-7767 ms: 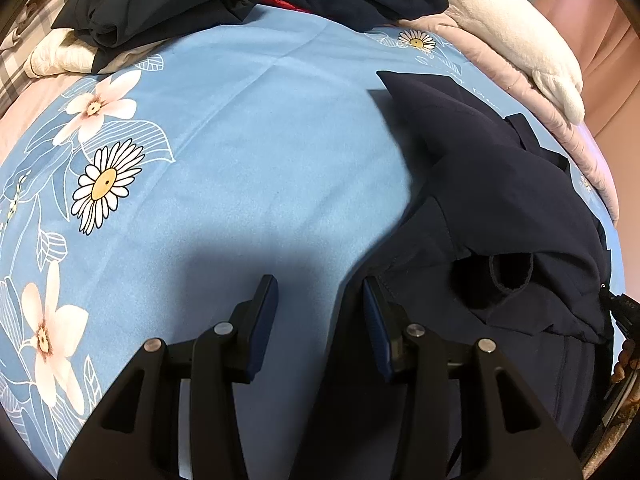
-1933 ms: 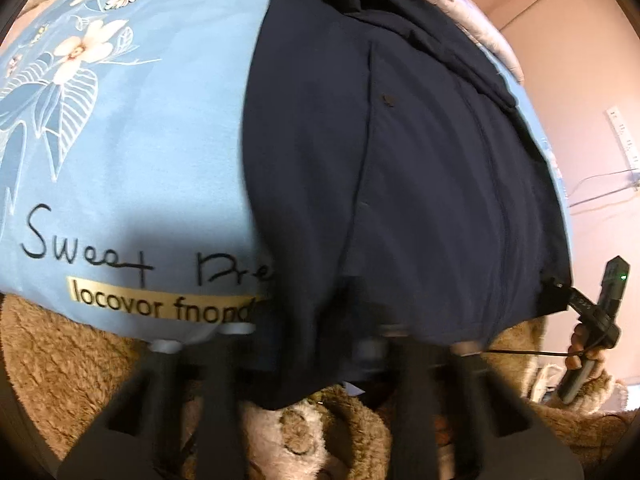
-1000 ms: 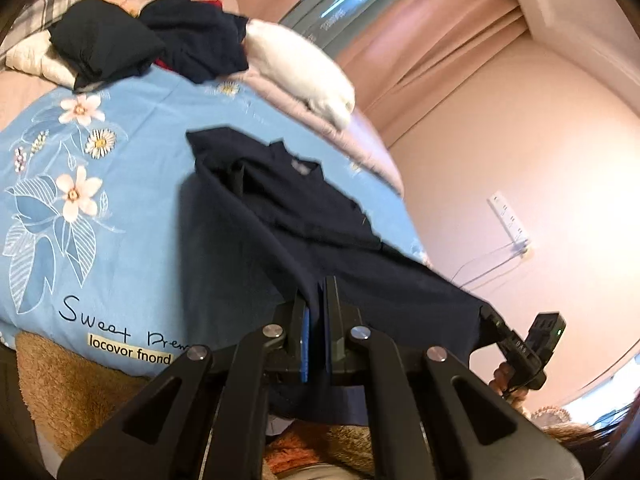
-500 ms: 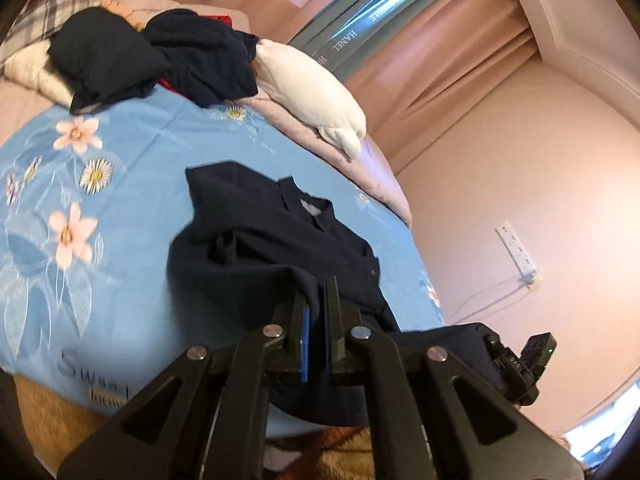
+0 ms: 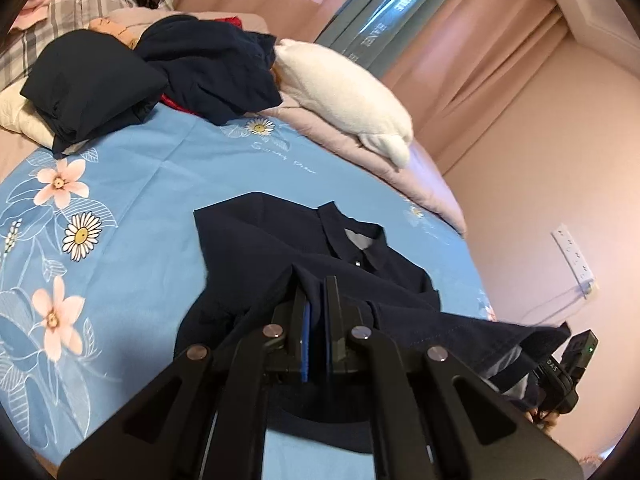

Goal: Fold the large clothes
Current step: 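Lift the hem with both grippers and fold it toward the collar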

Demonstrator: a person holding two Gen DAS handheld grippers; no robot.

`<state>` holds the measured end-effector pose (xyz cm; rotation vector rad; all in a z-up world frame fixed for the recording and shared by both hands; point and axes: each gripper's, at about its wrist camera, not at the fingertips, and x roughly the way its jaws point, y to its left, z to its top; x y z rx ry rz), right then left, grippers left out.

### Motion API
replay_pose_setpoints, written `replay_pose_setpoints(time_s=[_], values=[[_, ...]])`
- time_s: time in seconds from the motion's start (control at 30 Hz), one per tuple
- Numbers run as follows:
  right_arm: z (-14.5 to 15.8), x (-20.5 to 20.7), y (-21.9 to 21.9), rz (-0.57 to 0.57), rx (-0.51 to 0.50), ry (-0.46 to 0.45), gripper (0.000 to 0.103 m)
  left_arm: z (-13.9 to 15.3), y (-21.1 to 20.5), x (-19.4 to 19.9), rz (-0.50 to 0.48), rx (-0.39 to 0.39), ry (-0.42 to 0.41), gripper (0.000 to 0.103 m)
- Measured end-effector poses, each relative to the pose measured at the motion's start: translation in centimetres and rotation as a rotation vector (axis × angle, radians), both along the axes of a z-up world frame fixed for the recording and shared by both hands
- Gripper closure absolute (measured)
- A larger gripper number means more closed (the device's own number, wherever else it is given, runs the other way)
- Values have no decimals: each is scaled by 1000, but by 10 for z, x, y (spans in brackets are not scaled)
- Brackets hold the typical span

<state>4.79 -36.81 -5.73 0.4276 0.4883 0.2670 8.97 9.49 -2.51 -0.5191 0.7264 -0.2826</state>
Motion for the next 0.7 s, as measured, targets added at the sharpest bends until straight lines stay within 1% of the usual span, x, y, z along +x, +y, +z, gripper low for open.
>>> replay_pose_setpoints(time_s=[0.1, 0.27, 0.4, 0.5, 0.53, 0.6, 0.7], values=[[-9, 22, -4, -13, 0, 43, 94, -13, -4, 24, 26, 42, 27, 99], [-31, 63, -11, -23, 25, 149, 94, -44, -7, 65, 49, 87, 112, 98], [-53, 94, -10, -35, 0, 248, 94, -69, -8, 95, 66, 108, 173, 98], [-68, 110, -11, -54, -14, 309, 94, -84, -10, 113, 70, 135, 199, 97], [-70, 114, -12, -57, -14, 319, 94, -89, -10, 118, 70, 140, 207, 94], [-76, 119, -16, -65, -13, 350, 94, -98, -9, 126, 72, 142, 224, 92], [-76, 122, -24, -61, 14, 377, 91, -102, -6, 130, 64, 116, 215, 89]])
